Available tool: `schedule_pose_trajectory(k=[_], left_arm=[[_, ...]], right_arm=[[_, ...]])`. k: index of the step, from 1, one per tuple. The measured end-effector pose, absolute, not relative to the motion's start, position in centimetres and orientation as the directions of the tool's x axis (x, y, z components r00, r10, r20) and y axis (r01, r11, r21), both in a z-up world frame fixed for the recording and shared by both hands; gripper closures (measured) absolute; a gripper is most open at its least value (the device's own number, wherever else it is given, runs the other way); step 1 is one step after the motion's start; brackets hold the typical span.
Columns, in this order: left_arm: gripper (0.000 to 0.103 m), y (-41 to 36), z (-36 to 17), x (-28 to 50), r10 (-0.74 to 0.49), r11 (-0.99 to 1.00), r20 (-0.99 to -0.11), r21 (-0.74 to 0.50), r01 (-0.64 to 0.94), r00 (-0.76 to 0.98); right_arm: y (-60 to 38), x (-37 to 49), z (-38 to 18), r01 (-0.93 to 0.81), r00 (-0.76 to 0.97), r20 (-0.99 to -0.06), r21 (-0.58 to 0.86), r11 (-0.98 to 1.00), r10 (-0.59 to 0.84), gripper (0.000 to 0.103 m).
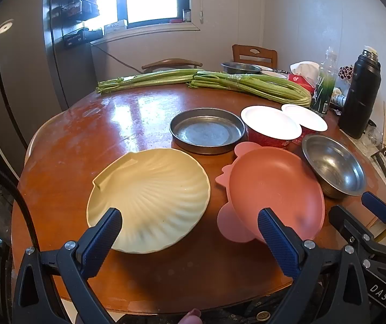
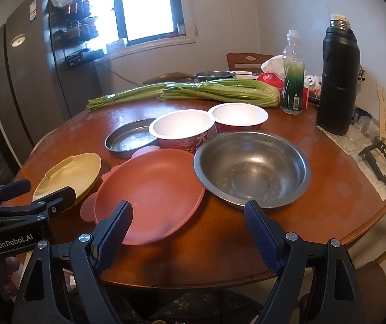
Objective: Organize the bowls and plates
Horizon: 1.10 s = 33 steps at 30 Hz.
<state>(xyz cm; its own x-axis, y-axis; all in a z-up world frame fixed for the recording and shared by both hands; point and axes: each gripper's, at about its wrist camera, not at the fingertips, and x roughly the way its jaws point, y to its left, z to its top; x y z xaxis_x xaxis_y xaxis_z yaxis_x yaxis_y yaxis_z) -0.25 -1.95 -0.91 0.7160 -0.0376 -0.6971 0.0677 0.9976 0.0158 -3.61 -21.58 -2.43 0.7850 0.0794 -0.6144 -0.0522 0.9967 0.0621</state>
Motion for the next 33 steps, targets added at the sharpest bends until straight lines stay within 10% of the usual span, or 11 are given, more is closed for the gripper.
schedule_pose_trajectory(k=[33], left_arm=[[0.002, -2.1, -1.1, -0.43, -0.031, 0.998, -0.694, 0.017, 0.059, 0.719]], right_arm=[[-21.34, -3.31, -2.77, -0.05, 0.778, -0.625, 0.037, 0.998, 0.063, 0.018]])
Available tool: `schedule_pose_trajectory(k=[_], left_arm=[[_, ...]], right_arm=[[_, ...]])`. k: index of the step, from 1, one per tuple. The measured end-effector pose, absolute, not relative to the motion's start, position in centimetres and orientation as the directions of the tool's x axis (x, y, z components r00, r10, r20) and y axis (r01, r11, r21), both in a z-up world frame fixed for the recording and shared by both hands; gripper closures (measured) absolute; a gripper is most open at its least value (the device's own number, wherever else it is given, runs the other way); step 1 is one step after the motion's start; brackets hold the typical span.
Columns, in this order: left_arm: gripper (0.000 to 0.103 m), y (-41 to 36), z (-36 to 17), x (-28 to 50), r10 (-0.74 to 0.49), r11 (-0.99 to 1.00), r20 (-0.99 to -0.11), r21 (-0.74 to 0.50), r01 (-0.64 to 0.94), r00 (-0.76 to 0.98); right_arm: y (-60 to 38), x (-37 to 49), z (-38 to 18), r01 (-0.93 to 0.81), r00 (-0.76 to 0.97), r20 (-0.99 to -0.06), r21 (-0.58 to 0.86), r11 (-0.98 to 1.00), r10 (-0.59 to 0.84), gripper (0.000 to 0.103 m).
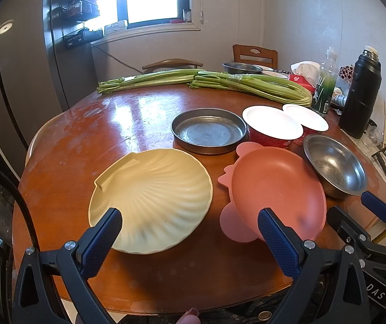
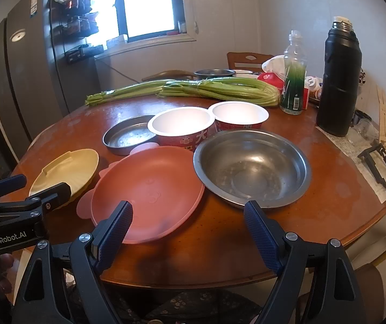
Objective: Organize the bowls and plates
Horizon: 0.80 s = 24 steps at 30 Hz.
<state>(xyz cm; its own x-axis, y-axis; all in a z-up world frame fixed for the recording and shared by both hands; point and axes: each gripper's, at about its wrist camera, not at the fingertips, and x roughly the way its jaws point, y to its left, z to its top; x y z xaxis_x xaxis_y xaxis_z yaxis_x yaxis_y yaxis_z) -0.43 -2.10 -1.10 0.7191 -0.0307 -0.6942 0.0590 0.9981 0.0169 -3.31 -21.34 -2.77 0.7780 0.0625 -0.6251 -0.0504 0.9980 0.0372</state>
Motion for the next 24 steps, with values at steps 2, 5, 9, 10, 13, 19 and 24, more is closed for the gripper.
schedule_pose_trajectory(k=[2, 5, 9, 10, 13, 19, 24], left_arm=[[0.002, -1.9, -1.0, -0.5, -0.026, 0.998, -0.693, 0.019, 0.054, 0.72], [0.002, -1.0, -0.6, -0.6, -0.015, 0.999, -0.688, 0.016, 0.036, 0.725], [0.002, 1.1, -0.4, -0.5, 0.003, 1.0, -0.688, -0.007, -0.011, 0.725], [0.002, 1.8, -0.4, -0.5, 0.01, 1.0, -0.691, -0.014, -0.028, 0.723], [0.002, 4.2, -0.5, -0.4, 0.034, 0.996, -0.701, -0.035, -0.082, 0.712], [0.002, 8.8, -1.7, -0.1, 0.03, 0.982, -0.746, -0.101, -0.158, 0.666], [0.002, 10.5, -3.5, 0.7, -0.016, 0.976, -0.785, -0.148, -0.162, 0.619]], right_arm=[[-21.3, -3.2, -2.8, -0.051, 0.777, -0.626, 0.032, 0.998, 0.06, 0.018], [-21.0, -3.0, -2.7, -0.064, 0.776, -0.626, 0.032, 0.997, 0.07, 0.018], [-20.0, -2.5, -2.0, -0.104, 0.791, -0.606, 0.014, 0.994, 0.092, 0.018], [-19.7, -2.2, -1.7, -0.116, 0.793, -0.6, 0.012, 0.993, 0.1, 0.018], [-18.3, -0.9, -0.5, -0.187, 0.791, -0.59, 0.017, 0.982, 0.161, 0.018], [-12.4, 3.7, -0.1, -0.466, 0.66, -0.671, -0.014, 0.885, 0.337, 0.018], [-8.8, 6.9, -1.5, -0.545, 0.571, -0.739, -0.016, 0.838, 0.357, 0.018]])
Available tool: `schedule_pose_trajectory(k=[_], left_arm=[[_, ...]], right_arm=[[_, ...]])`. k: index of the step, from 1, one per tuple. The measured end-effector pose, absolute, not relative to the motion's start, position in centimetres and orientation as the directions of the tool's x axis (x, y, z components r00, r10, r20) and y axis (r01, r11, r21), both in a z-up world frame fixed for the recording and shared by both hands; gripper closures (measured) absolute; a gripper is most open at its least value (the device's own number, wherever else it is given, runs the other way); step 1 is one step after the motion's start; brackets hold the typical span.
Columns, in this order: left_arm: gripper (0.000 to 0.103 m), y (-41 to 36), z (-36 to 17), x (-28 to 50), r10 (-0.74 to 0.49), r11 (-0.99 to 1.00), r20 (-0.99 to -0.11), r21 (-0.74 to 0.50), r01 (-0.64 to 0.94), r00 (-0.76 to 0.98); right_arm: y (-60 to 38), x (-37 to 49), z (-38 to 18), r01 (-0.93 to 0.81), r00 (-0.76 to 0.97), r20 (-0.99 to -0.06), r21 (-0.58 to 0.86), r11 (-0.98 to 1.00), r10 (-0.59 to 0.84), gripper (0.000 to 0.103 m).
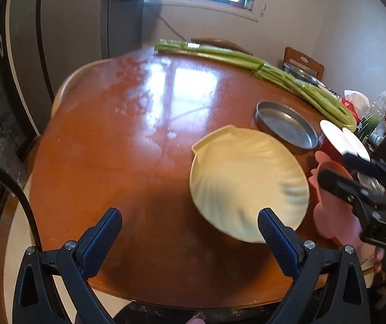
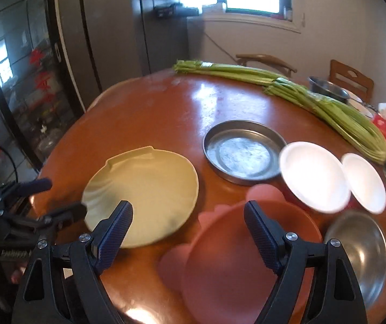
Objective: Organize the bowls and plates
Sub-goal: 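Grasp the rim of the cream shell-shaped plate with the left tool and lift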
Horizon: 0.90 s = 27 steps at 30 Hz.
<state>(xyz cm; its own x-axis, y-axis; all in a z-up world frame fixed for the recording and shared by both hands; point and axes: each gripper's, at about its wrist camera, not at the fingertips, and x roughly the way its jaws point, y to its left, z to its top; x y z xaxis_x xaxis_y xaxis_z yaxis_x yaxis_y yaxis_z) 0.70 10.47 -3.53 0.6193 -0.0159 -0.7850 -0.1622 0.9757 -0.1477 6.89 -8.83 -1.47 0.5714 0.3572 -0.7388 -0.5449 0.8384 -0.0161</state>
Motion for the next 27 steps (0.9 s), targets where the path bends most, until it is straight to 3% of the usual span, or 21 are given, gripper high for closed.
schedule_pose_trajectory(k=[12, 13, 18, 21, 27], left_arm=[[0.003, 9.7, -5.5, 3.4, -0.03, 0.982, -0.825, -0.131, -0.139, 0.565], [0.005, 9.7, -5.6, 3.5, -0.022, 0.982, -0.826, -0.124, -0.144, 0.564], [0.03, 9.6, -5.8, 3.7, 0.0, 0.981, -0.827, -0.109, -0.161, 0.562], [0.038, 9.6, -5.7, 3.8, -0.004, 0.981, -0.825, -0.114, -0.159, 0.565], [0.044, 8.8, -5.4, 4.4, -0.035, 0.984, -0.821, -0.128, -0.124, 0.57]], right_arm=[[-6.6, 10.2, -4.3, -0.558, 0.497, -0.801, -0.002, 0.83, 0.333, 0.019], [-6.5, 10.4, -4.5, -0.563, 0.491, -0.803, 0.002, 0.827, 0.336, 0.02], [-6.1, 11.1, -5.6, -0.578, 0.434, -0.827, 0.049, 0.815, 0.357, 0.051], [-6.0, 11.3, -6.2, -0.572, 0.414, -0.835, 0.07, 0.817, 0.362, 0.055], [-5.9, 10.8, -5.8, -0.585, 0.397, -0.828, 0.105, 0.805, 0.397, 0.058]])
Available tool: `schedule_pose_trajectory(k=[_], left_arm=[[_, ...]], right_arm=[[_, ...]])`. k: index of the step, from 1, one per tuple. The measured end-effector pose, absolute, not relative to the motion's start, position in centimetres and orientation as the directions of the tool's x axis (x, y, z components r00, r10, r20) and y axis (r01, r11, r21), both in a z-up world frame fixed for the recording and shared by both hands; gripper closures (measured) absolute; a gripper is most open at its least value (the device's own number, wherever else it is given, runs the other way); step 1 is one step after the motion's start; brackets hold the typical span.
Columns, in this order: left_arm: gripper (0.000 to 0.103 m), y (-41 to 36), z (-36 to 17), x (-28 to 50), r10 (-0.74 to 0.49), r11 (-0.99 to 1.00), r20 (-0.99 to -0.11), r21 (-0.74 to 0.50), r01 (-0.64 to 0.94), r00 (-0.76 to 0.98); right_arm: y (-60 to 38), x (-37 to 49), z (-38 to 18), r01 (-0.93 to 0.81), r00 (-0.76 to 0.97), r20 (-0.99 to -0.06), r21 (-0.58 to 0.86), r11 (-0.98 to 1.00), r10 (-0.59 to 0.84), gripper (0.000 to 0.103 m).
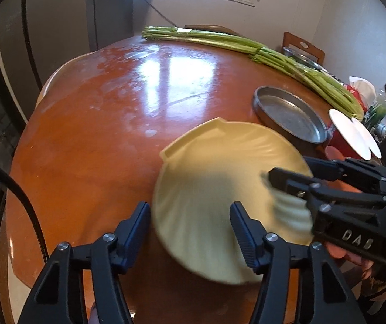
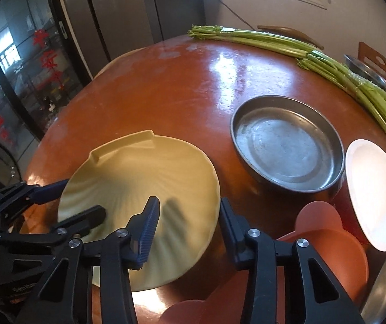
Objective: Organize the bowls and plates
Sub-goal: 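Grasp the rim of the cream shell-shaped plate with the left tool and lift, then carry the shell plate aside and lower it onto the table, opening the left tool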
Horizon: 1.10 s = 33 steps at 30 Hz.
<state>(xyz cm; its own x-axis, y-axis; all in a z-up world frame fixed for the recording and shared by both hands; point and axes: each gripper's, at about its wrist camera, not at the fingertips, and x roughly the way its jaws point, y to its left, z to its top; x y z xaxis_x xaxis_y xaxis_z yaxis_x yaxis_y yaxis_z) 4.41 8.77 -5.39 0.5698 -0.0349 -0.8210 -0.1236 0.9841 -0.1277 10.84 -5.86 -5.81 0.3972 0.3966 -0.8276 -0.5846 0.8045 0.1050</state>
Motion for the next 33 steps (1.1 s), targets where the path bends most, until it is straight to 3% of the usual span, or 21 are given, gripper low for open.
schedule_pose_trajectory(k=[11, 22, 33], left_arm=[[0.045, 9.7, -4.4, 4.9, -0.039, 0.978, -0.807, -0.152, -0.142, 0.589], [0.046, 12.0, -1.9, 7.1, 0.034, 0.98, -0.768, -0.099, -0.17, 0.64], [0.046, 13.8, -3.9, 9.8, 0.053, 0.983, -0.79, -0.066, -0.171, 0.611]], right_arm=[[-5.8, 10.6, -5.2, -0.578, 0.402, -0.818, 0.123, 0.807, 0.412, 0.057], [-3.5, 11.5, -2.9, -0.582, 0.424, -0.784, 0.147, 0.8, 0.453, 0.057], [-1.5, 13.3, -3.9, -0.556, 0.396, -0.797, 0.188, 0.81, 0.456, 0.057]])
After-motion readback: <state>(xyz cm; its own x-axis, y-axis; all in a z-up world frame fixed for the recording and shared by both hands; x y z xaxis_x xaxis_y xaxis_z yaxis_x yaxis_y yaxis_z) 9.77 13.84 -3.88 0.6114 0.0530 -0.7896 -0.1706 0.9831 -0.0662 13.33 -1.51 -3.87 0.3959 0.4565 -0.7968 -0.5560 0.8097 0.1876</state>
